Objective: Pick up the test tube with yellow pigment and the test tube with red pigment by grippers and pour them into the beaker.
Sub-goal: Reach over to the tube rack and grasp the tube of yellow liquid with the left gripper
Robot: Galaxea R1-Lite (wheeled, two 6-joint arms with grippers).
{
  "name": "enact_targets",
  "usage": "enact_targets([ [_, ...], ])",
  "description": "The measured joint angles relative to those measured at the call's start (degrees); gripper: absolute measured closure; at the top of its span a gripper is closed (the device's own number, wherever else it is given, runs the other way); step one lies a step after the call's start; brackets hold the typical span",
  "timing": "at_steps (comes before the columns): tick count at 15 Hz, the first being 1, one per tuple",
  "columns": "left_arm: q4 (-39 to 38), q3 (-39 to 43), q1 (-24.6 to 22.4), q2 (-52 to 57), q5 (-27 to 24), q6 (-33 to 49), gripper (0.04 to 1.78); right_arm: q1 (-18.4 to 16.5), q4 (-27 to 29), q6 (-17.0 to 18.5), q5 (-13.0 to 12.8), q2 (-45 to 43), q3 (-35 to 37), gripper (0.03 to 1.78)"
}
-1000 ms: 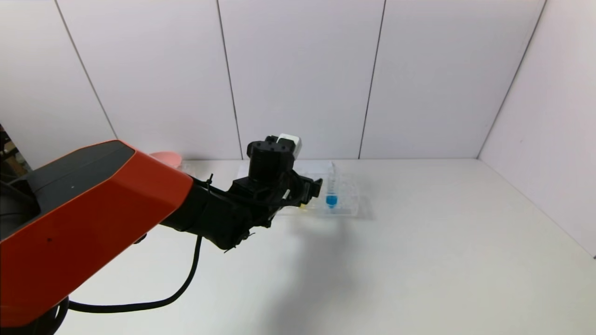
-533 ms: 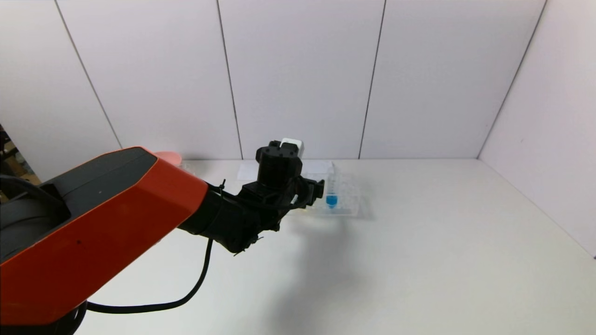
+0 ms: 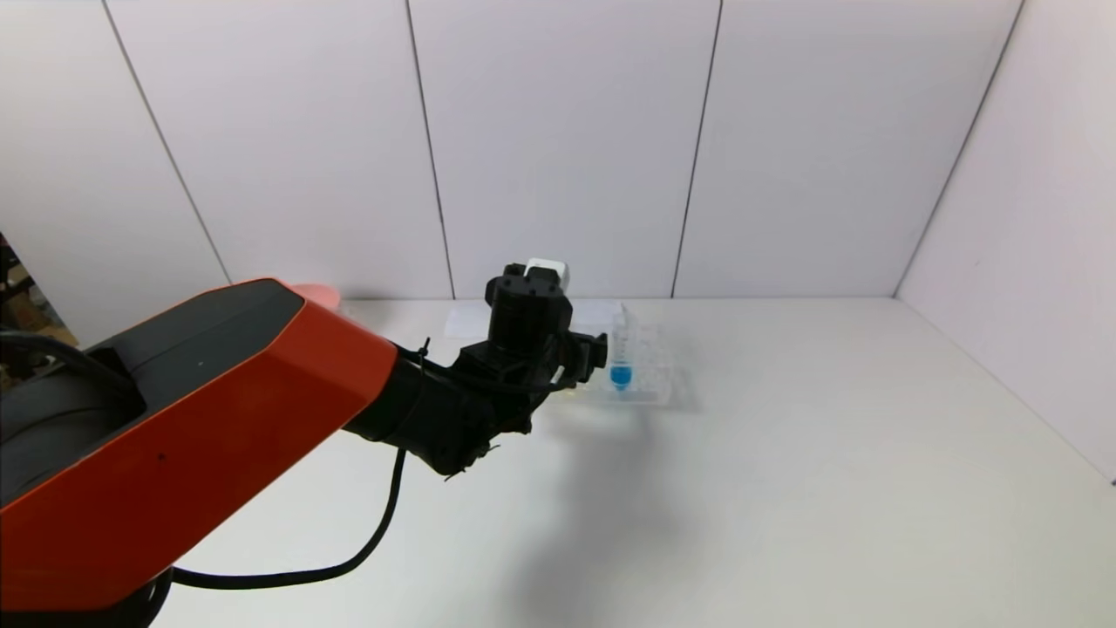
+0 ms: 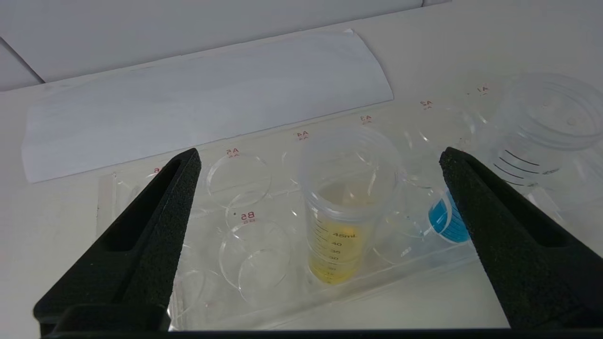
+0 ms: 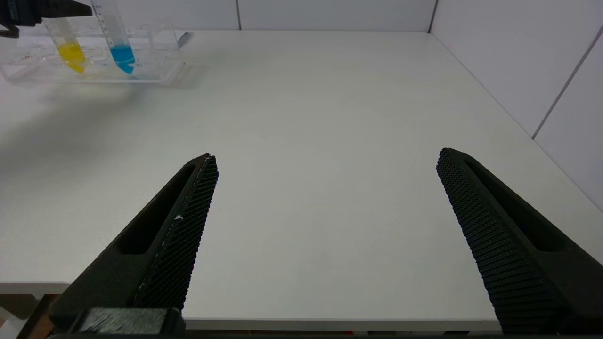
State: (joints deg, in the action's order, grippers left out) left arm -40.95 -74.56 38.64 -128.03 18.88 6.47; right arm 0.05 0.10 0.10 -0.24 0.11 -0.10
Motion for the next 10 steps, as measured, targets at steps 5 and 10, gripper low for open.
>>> enact_targets([
  [5,0.0,-0.77,0.16,-1.16,0.43,0.77,0.05,-0.02,0.0,0.0,0.02,0.0,0.0,0.11],
  [10,-0.09,-1.55,0.38,-2.21,2.17,0.85,0.05,0.0,0.0,0.0,0.0,0.0,0.0,0.11],
])
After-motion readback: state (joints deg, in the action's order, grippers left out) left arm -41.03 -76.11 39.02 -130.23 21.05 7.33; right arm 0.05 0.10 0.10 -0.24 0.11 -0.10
